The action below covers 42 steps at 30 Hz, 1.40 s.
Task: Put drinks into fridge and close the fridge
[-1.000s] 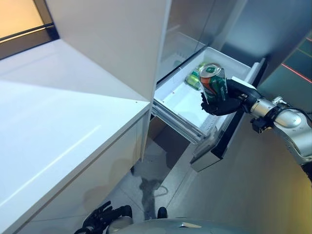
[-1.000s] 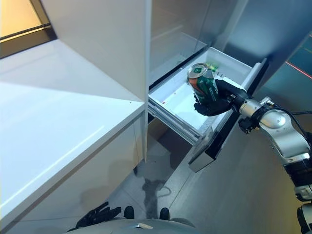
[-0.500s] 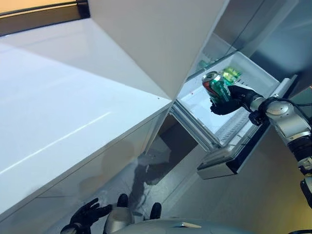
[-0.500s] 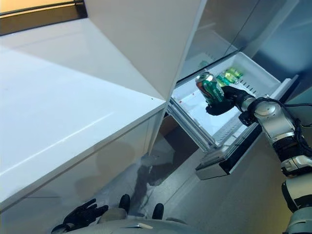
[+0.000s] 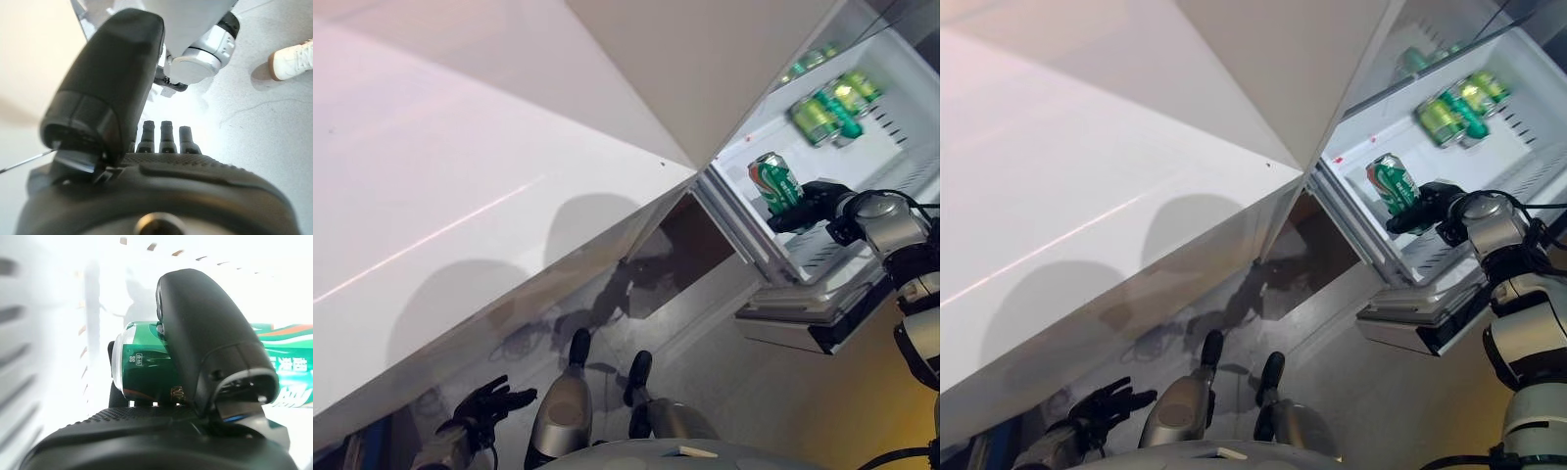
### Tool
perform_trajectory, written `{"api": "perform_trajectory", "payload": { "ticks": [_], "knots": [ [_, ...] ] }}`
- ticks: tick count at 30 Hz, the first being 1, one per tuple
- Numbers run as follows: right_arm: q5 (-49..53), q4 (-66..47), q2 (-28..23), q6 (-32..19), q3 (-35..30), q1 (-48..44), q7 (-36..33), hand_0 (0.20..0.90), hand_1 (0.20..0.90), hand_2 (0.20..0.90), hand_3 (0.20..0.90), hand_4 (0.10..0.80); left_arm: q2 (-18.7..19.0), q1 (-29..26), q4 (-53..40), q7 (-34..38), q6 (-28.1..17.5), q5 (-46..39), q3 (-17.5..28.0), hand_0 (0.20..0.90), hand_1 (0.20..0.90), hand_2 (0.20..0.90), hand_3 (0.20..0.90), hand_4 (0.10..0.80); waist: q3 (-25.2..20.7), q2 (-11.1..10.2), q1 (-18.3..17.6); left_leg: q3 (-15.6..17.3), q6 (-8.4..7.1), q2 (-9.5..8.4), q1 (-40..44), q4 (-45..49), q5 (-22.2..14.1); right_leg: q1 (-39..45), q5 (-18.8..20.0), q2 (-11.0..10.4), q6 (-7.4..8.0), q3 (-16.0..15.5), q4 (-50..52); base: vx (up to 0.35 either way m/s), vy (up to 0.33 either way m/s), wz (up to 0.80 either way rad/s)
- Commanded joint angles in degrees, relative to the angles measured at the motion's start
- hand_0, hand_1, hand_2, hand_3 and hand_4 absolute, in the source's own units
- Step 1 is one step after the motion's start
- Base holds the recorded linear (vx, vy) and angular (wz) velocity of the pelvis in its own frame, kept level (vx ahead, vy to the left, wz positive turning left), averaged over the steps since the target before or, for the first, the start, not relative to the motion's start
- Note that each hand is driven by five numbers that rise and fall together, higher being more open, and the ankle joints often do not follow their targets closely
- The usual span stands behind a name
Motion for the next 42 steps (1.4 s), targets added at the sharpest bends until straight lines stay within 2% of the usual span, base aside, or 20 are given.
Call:
{"api": "perform_trajectory", "payload": {
  "ticks": [1, 8, 17, 19, 20, 21, 22, 34, 37, 42],
  "knots": [
    [-2.69, 2.91, -4.48, -2.08, 2.41, -15.30, -0.89, 0.300, 0.300, 0.300, 0.200, 0.100, 2.60, 2.26, -1.12, 0.46, 0.23, -2.49, -4.86, 0.900, 0.900, 0.900, 0.900, 0.800, -1.10, 0.69, 1.49, -1.18, -0.85, -0.01, -2.10, 0.16, -3.80, -2.08, 3.00, -2.84, 5.35, -2.69, 0.52, -0.057, 0.032, 0.14],
    [-4.93, 10.38, -1.78, -2.06, 2.16, -17.25, -0.09, 0.300, 0.300, 0.300, 0.200, 0.100, 2.71, 0.77, -1.83, 0.84, 0.05, -3.36, -5.36, 0.900, 0.900, 0.900, 0.900, 0.800, -0.06, 2.05, 2.69, -2.00, -0.96, -0.64, -3.75, 0.26, -3.20, -3.41, 2.96, -3.47, 5.05, -3.97, 0.77, -0.015, 0.024, 0.07],
    [-7.64, 14.14, -0.40, -0.79, 2.01, -17.75, 0.58, 0.300, 0.300, 0.300, 0.200, 0.100, 2.58, 0.39, -3.49, 1.19, 0.21, -4.29, -6.06, 0.900, 0.900, 0.900, 0.900, 0.800, 0.91, 3.52, 3.52, -2.72, -0.95, -1.26, -5.16, 0.50, -2.66, -4.80, 3.11, -3.99, 4.81, -4.67, 1.11, -0.008, 0.029, 0.07],
    [-7.73, 14.41, -0.40, -0.71, 1.66, -17.40, 0.57, 0.321, 0.321, 0.321, 0.225, 0.125, 2.55, 0.81, -4.08, 1.13, 0.03, -4.28, -6.11, 0.900, 0.900, 0.900, 0.900, 0.800, 1.09, 3.61, 3.68, -2.80, -0.92, -1.30, -5.22, 0.52, -2.65, -4.85, 3.11, -4.04, 4.79, -4.79, 1.17, -0.007, 0.004, 0.02],
    [-7.68, 14.57, -0.38, -0.69, 1.36, -17.08, 0.28, 0.681, 0.681, 0.681, 0.645, 0.545, 2.55, 0.95, -4.32, 1.17, 0.06, -4.21, -6.12, 0.900, 0.900, 0.900, 0.900, 0.800, 1.18, 3.66, 3.73, -2.85, -0.90, -1.35, -5.27, 0.52, -2.63, -4.90, 3.12, -4.10, 4.81, -4.88, 1.18, 0.000, 0.000, 0.00],
    [-7.93, 14.68, -0.36, -0.68, 1.06, -16.86, 0.22, 0.681, 0.681, 0.681, 0.645, 0.545, 2.54, 1.04, -4.39, 1.20, 0.05, -4.10, -6.17, 0.900, 0.900, 0.900, 0.900, 0.800, 1.21, 3.70, 3.74, -2.88, -0.90, -1.37, -5.31, 0.51, -2.59, -4.95, 3.14, -4.13, 4.81, -4.92, 1.21, 0.000, 0.000, 0.00],
    [-7.99, 14.64, -0.32, -0.68, 0.90, -16.54, 0.41, 0.900, 0.900, 0.900, 0.900, 0.800, 2.52, 1.22, -4.51, 1.15, 0.02, -3.81, -6.15, 0.900, 0.900, 0.900, 0.900, 0.800, 1.26, 3.73, 3.74, -2.88, -0.87, -1.38, -5.27, 0.49, -2.57, -4.96, 3.19, -4.12, 4.83, -4.87, 1.22, 0.000, 0.000, 0.00],
    [-8.95, 14.54, -0.59, -1.75, -0.68, -15.12, -0.23, 0.900, 0.900, 0.900, 0.900, 0.800, 2.72, 2.51, -5.52, 0.36, 0.04, -3.93, -6.04, 0.900, 0.900, 0.900, 0.900, 0.800, 1.17, 3.96, 3.37, -2.47, -0.69, -1.32, -4.62, 0.29, -2.69, -4.89, 3.27, -3.95, 4.87, -4.43, 1.31, 0.000, 0.000, 0.00],
    [-9.99, 13.86, 0.17, -0.53, -1.53, -14.87, -0.12, 0.900, 0.900, 0.900, 0.900, 0.800, 2.85, 2.84, -8.27, 2.00, 2.91, -4.33, -6.55, 0.900, 0.900, 0.900, 0.900, 0.800, 0.45, 3.99, 3.20, -2.49, -0.76, -1.31, -4.18, 0.23, -2.74, -4.65, 3.23, -3.82, 4.78, -4.02, 1.22, 0.000, 0.000, 0.00],
    [-9.25, 13.99, -1.82, -1.93, -1.29, -16.45, 2.00, 0.900, 0.900, 0.900, 0.900, 0.800, 4.21, 1.01, -7.91, 1.60, 6.40, -3.85, -5.40, 0.900, 0.900, 0.900, 0.900, 0.800, -0.92, 3.54, 2.47, -1.55, -0.80, -0.70, -3.45, 0.05, -2.98, -4.45, 3.20, -3.70, 4.60, -3.98, 1.25, 0.000, 0.000, 0.00]
  ]
}}
